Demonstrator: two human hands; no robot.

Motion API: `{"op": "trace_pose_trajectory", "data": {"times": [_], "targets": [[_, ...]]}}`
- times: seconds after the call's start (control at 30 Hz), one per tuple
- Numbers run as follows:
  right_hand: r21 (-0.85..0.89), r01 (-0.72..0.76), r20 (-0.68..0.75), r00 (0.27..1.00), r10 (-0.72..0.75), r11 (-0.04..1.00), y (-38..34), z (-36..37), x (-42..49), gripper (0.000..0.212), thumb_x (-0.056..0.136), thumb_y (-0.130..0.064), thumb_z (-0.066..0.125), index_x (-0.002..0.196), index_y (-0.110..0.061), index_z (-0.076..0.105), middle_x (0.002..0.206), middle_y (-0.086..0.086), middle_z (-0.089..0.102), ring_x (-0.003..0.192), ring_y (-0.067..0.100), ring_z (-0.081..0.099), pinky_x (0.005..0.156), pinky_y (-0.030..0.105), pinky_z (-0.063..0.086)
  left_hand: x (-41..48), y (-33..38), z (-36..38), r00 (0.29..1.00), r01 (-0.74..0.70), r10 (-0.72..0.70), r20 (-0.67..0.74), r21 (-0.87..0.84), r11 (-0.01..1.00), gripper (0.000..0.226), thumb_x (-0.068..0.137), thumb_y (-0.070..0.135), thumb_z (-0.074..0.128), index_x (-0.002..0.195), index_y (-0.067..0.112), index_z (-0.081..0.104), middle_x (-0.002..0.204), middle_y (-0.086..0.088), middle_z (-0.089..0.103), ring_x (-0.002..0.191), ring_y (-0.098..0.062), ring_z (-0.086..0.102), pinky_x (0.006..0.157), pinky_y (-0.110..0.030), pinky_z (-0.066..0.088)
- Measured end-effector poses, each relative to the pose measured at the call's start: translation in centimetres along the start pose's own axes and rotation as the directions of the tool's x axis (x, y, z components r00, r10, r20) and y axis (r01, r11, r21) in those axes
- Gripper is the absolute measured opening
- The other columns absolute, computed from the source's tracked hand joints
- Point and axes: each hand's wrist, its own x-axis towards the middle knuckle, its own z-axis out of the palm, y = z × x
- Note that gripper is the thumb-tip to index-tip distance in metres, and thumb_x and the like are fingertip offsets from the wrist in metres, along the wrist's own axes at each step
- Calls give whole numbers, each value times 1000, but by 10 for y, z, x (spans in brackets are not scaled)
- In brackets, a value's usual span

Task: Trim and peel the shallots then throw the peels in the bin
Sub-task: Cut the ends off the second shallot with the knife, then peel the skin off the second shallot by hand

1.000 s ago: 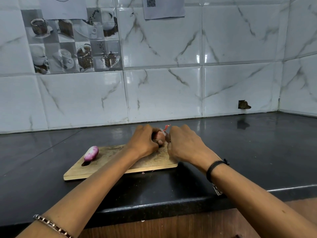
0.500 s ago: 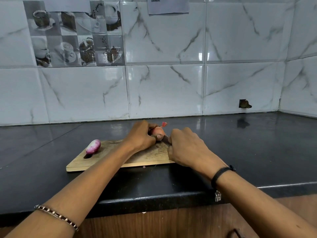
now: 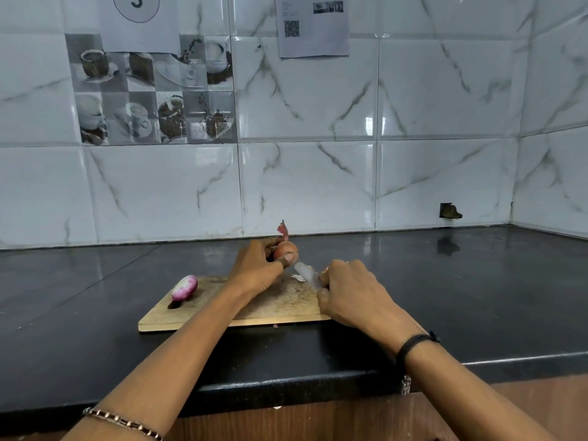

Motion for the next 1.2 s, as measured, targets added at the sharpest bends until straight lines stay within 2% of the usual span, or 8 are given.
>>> {"op": "trace_pose_trajectory", "data": {"times": [0.13,0.2,0.33,0.53,0.73,0.87,1.03,1.2], "targets": [[70,-70,-14,997,71,995,5,-4,-6,16,95,-14,47,81,-18,42,105,11,53,87,33,52,75,34,45,-1,-3,3,998,32,-31,52,-9,999,33,86,30,72,119,29,70,104,10,76,101,-16,71,86,-22,48],[101,-105,-64,992,112,989,10,-4,-8,16,96,-14,45,80,-16,46,102,12,55,85,34,56,72,34,45,-1,-1,2,999,38,-36,29,-50,998,34,86,31,73,120,29,70,106,13,74,101,-13,70,88,-21,47],[118,-127,-102,985,139,985,16,-7,-12,25,95,-20,48,112,-13,65,98,8,63,82,31,63,66,33,46,-1,1,0,999,47,-46,15,-117,992,37,87,29,75,123,26,68,112,12,71,107,-6,64,90,-20,42],[-48,-144,-185,974,133,988,13,-17,-18,47,95,-19,53,140,-34,55,129,2,64,116,30,62,78,36,42,1,-1,0,996,83,-65,64,-332,940,37,85,14,77,119,22,68,109,8,73,109,-7,65,85,-14,45],[36,-124,-165,978,128,992,4,-15,-12,31,89,-29,58,118,-27,67,115,0,68,107,29,65,75,34,42,1,6,-4,996,89,-76,47,-572,815,47,81,-16,68,119,11,61,103,0,73,92,-4,70,70,-8,51],[12,-91,-100,991,92,996,-10,-11,-8,27,83,-23,60,109,-24,69,107,1,66,97,28,63,74,33,41,5,4,-4,997,81,-73,38,-634,769,49,79,-17,68,118,12,61,106,1,73,104,-13,68,81,-18,48],[31,-35,-31,999,36,999,-19,-5,2,23,89,-30,62,109,-23,71,109,0,67,101,26,64,77,33,45,1,8,-2,997,55,-11,75,-626,778,40,79,-19,65,105,12,61,97,0,71,93,-8,68,76,-14,51],[172,-26,-34,999,32,985,-10,-6,18,24,88,-40,64,101,-23,75,101,-4,70,98,20,67,90,41,56,1,7,2,997,45,5,75,-646,762,43,81,-15,69,109,18,66,103,2,74,104,-13,68,73,-14,53]]}}
